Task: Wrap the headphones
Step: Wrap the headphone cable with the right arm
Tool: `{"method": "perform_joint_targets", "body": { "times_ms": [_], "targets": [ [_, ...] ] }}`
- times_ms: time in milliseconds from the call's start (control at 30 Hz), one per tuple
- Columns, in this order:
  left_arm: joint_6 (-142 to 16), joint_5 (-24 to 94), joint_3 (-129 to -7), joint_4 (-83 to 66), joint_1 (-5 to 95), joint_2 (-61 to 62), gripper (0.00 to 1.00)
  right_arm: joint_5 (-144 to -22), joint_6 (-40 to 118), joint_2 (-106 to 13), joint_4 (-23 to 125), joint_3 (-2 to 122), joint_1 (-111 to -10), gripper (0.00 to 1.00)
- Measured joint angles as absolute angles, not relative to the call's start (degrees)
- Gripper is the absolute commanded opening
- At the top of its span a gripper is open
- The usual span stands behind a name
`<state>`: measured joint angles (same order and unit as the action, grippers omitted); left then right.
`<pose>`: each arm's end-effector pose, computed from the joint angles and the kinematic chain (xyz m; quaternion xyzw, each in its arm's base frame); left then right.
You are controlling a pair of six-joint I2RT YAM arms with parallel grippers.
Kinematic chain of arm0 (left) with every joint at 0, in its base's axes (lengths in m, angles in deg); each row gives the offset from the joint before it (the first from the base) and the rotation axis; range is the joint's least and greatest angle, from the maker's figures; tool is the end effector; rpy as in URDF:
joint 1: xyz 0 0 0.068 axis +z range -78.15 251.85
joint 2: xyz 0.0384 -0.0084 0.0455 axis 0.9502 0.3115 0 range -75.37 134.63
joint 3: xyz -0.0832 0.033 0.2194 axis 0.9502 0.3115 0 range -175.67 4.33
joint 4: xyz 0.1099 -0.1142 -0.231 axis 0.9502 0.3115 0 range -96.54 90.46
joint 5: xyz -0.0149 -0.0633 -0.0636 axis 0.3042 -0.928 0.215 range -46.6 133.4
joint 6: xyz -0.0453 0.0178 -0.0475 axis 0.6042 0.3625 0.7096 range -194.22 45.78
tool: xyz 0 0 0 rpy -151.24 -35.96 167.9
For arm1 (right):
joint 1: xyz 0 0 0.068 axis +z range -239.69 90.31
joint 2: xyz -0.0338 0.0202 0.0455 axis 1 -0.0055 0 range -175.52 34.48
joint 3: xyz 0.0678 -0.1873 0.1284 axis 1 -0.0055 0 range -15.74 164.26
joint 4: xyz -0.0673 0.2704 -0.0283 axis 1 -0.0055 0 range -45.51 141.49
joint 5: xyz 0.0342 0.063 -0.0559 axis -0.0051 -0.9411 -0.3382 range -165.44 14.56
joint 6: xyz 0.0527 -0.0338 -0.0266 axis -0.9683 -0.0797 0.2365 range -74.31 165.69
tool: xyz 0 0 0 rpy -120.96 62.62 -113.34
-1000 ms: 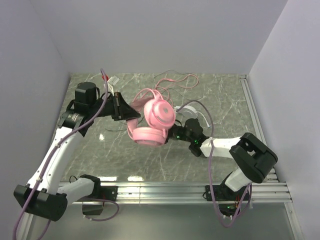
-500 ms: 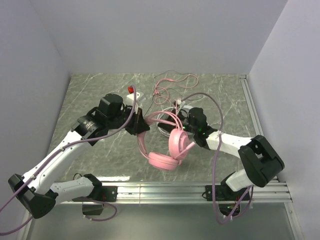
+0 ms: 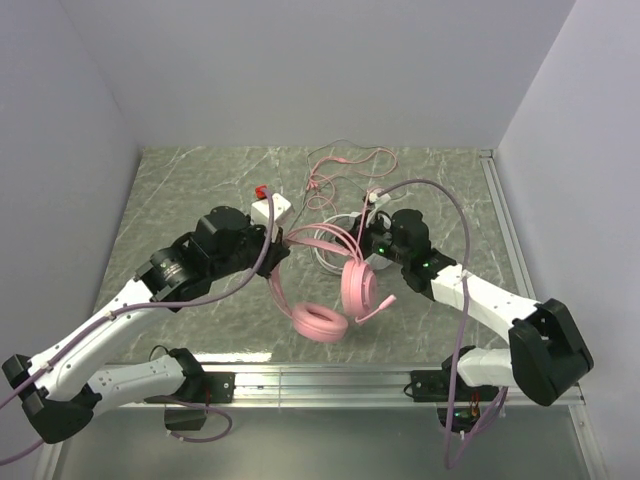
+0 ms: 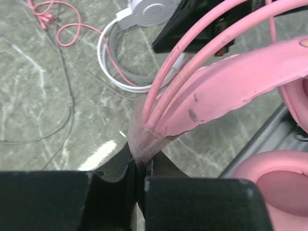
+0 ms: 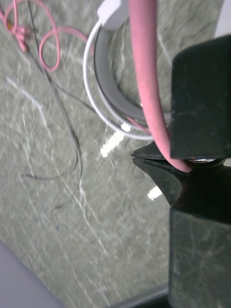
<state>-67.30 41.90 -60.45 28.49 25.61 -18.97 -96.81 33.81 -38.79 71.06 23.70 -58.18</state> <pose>0.1808 -0.1907 0.3426 0.2928 0.7991 -0.2449 0.4646 0.2702 0.1889 0.2023 -0.2444 0.7450 0.3589 0.5064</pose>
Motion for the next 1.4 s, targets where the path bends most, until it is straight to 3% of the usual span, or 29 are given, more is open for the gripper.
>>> {"method": "perform_joint_targets", "body": {
  "times_ms": [500,867,967,1200,1400],
  "targets": [
    [-75.7,65.8,-59.4,25.0,19.9,-18.9,0.00,-82.9,36.9,-33.7,54.9,28.6,-58.1,0.00],
    [-74.9,69.7,-64.2,27.6,19.6,-18.4,0.00,-80.8,39.4,-34.5,50.7,30.2,-57.1,0.00],
    [-71.6,68.2,-68.3,30.8,22.3,-18.3,0.00,-81.0,39.4,-35.6,51.0,30.8,-56.5,0.00],
    [-64.3,56.1,-79.9,35.4,39.8,-15.8,0.00,-83.2,39.5,-36.3,51.8,31.1,-55.9,0.00],
    [-62.5,41.5,-78.8,37.0,45.9,-13.1,0.00,-87.6,39.7,-35.0,52.8,30.6,-55.8,0.00]
  ]
}}
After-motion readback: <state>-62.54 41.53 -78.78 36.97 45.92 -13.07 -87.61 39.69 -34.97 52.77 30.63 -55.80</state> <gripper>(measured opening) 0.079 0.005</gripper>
